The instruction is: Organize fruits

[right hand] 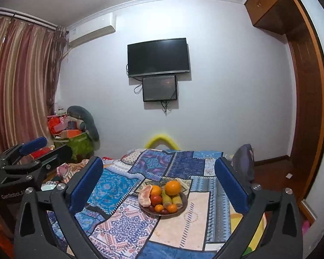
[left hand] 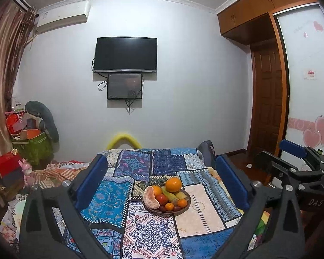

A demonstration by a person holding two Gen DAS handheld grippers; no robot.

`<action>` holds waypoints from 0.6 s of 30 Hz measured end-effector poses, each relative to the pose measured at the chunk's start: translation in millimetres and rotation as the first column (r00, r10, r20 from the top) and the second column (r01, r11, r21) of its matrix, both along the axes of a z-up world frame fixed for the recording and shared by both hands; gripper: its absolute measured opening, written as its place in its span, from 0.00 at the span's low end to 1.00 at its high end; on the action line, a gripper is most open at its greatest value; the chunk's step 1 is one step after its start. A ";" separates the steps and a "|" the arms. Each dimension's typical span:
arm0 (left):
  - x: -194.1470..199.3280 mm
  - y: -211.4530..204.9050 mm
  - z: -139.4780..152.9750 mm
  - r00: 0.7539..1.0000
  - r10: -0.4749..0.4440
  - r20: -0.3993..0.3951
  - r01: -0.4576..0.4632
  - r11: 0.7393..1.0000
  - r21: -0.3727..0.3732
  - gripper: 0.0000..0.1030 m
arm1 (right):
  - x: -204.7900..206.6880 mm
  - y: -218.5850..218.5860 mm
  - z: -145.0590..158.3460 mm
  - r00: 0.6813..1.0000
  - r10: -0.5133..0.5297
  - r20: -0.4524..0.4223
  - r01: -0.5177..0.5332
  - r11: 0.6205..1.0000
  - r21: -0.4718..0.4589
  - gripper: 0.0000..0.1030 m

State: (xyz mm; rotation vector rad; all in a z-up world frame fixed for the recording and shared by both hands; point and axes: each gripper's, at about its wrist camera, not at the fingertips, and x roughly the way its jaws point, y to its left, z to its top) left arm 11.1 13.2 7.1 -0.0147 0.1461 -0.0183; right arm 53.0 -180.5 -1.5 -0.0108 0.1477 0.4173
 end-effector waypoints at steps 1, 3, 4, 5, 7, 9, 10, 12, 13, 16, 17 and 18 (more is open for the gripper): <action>-0.8 -0.7 0.3 1.000 0.000 0.000 0.000 1.000 0.000 0.99 | -0.6 -0.3 -0.3 1.000 -0.001 0.000 0.001 1.000 0.000 1.00; -0.2 -1.6 0.1 1.000 -0.002 -0.003 0.002 1.000 0.003 0.99 | -3.2 -1.6 -2.2 1.000 -0.002 -0.001 0.002 1.000 0.000 1.00; -1.1 -1.4 -0.2 1.000 -0.003 -0.003 0.003 1.000 0.004 0.99 | -4.5 -1.6 -1.8 1.000 -0.003 -0.001 0.003 1.000 0.000 1.00; -0.5 -1.8 -0.4 1.000 -0.005 -0.004 0.005 1.000 0.005 0.99 | -4.4 -1.7 -1.1 1.000 -0.004 -0.002 0.004 1.000 0.001 1.00; -0.8 -2.6 -1.6 1.000 -0.007 -0.004 0.007 1.000 0.005 0.99 | -4.5 -2.3 -1.5 1.000 -0.004 -0.001 0.004 1.000 0.001 1.00; -0.1 -3.5 -2.0 1.000 -0.009 -0.005 0.009 1.000 0.006 1.00 | -4.3 -2.4 -1.0 1.000 -0.006 0.001 0.006 1.000 -0.001 1.00; -0.2 -3.4 -1.9 1.000 -0.009 -0.006 0.009 1.000 0.006 1.00 | -3.4 -2.5 -0.6 1.000 -0.007 0.002 0.007 1.000 -0.001 1.00; -0.1 -3.1 -2.1 1.000 -0.011 -0.006 0.011 1.000 0.006 1.00 | -3.0 -2.7 -0.2 1.000 -0.008 0.002 0.008 1.000 -0.001 1.00; 0.2 -2.9 -2.3 1.000 -0.013 -0.006 0.013 1.000 0.006 1.00 | -2.9 -2.7 -0.2 1.000 -0.009 0.002 0.009 1.000 -0.002 1.00; 0.4 -4.3 -2.5 1.000 -0.013 -0.006 0.013 1.000 0.009 1.00 | -2.8 -4.0 0.0 1.000 -0.011 0.000 0.011 1.000 0.000 1.00; 0.4 -4.5 -2.5 1.000 -0.013 -0.006 0.013 1.000 0.008 1.00 | -3.5 -4.1 -0.6 1.000 -0.012 -0.001 0.012 1.000 0.002 1.00; 0.4 -4.7 -2.5 1.000 -0.013 -0.006 0.013 1.000 0.009 1.00 | -3.5 -5.0 -0.4 1.000 -0.013 -0.002 0.013 1.000 0.003 1.00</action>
